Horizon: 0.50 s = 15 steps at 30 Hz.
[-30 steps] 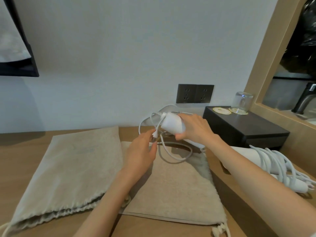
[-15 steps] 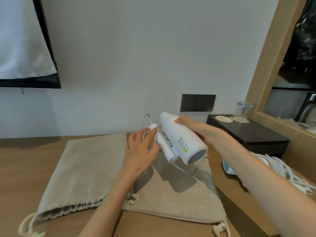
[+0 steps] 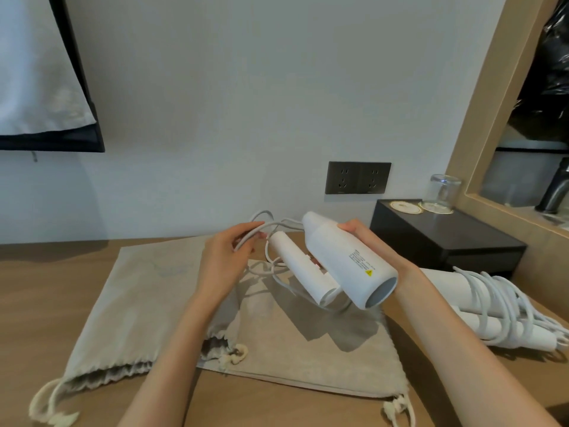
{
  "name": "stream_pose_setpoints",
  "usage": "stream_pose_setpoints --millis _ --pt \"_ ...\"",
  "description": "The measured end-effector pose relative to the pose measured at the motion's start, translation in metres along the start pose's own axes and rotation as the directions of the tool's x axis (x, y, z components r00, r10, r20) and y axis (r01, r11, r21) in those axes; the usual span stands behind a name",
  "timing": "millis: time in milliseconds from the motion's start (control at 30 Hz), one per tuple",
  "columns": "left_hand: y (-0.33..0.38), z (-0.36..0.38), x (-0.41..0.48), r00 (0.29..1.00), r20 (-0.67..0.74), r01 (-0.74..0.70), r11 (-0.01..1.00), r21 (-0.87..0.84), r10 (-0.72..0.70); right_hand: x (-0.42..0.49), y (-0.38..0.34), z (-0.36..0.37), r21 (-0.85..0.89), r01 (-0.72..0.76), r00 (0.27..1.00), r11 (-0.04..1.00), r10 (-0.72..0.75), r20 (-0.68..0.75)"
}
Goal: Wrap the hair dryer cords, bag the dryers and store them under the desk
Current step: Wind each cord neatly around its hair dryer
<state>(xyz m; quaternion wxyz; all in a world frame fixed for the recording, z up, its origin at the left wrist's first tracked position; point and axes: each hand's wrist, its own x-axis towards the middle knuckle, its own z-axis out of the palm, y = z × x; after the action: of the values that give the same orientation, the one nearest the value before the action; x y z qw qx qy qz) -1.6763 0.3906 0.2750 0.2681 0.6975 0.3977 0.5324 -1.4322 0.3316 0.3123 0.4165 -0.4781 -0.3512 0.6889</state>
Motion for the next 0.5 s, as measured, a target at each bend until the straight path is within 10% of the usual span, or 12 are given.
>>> stream_pose_setpoints --millis 200,367,500 --pt "-0.009 -0.004 0.004 0.925 -0.145 0.300 0.911 -0.283 -0.350 -0.004 0.002 0.012 -0.259 0.027 0.993 0.965 -0.056 -0.106" --pt "-0.027 -0.009 0.003 0.971 -0.220 0.175 0.910 0.376 -0.096 -0.003 0.007 0.023 -0.516 0.050 0.992 0.855 -0.101 -0.072" --pt "-0.026 0.004 -0.003 1.000 0.016 0.015 0.877 0.480 -0.026 0.000 -0.001 0.031 -0.719 0.132 0.960 0.683 -0.270 -0.080"
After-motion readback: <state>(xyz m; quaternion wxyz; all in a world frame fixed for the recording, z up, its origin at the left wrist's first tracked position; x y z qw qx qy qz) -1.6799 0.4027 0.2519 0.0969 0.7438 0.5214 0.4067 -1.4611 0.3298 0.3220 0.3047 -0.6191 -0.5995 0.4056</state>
